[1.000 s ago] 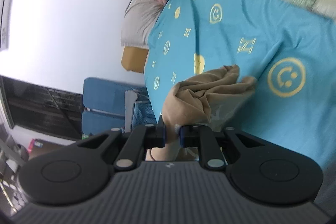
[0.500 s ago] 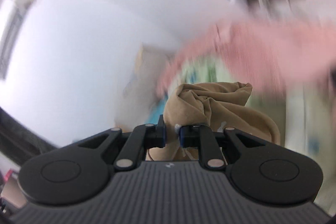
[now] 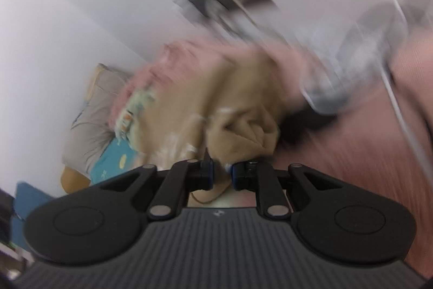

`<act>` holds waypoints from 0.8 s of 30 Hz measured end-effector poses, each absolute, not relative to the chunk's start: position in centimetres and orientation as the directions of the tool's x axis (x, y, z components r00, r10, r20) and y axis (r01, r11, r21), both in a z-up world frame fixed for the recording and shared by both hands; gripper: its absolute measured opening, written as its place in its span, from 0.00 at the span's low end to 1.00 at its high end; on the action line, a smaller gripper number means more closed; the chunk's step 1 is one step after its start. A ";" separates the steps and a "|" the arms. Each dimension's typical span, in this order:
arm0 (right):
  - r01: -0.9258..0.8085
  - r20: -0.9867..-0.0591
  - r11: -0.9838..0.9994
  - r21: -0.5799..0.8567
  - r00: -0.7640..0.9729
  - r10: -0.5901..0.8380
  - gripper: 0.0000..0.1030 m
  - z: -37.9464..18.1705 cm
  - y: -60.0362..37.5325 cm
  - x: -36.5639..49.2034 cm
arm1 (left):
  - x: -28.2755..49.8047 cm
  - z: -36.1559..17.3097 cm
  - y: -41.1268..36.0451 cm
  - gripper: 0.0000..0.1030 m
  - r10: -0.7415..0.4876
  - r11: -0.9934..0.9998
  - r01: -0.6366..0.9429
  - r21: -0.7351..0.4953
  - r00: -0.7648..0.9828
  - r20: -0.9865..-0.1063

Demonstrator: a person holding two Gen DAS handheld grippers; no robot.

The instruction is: Fold clothes

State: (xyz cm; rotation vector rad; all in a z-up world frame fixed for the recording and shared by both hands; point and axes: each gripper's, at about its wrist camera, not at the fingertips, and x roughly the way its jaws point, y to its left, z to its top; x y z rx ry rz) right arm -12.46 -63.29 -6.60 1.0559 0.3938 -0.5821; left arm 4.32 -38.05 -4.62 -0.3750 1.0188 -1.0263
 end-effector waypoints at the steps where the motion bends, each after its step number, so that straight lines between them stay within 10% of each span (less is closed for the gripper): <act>1: 0.607 -0.552 0.363 0.707 0.794 -0.255 0.15 -7.0 -63.0 -12.9 | 4.0 -4.9 -37.6 0.25 -0.847 0.501 0.527 -0.686 0.138 -0.513; 4: 0.602 -0.549 0.363 0.711 0.798 -0.248 0.16 -6.2 -62.5 -13.2 | 3.2 -3.5 -37.1 0.32 -0.833 0.516 0.568 -0.641 0.160 -0.529; 8: 0.632 -0.592 0.383 0.674 0.772 -0.231 0.17 -3.7 -61.6 -14.1 | 2.8 -0.4 -36.2 0.73 -0.808 0.544 0.629 -0.555 0.217 -0.547; 13: 0.623 -0.580 0.501 0.601 0.771 -0.263 0.19 0.1 -58.3 -16.1 | 0.8 4.5 -33.2 0.93 -0.780 0.577 0.710 -0.405 0.331 -0.531; 17: 0.597 -0.507 0.617 0.514 0.791 -0.343 0.90 4.2 -54.2 -17.3 | -2.4 8.8 -29.8 1.00 -0.769 0.594 0.753 -0.283 0.427 -0.476; 24: 0.542 -0.379 0.737 0.404 0.832 -0.405 0.89 9.3 -47.7 -19.2 | -7.7 14.6 -23.7 1.00 -0.803 0.567 0.800 -0.196 0.484 -0.348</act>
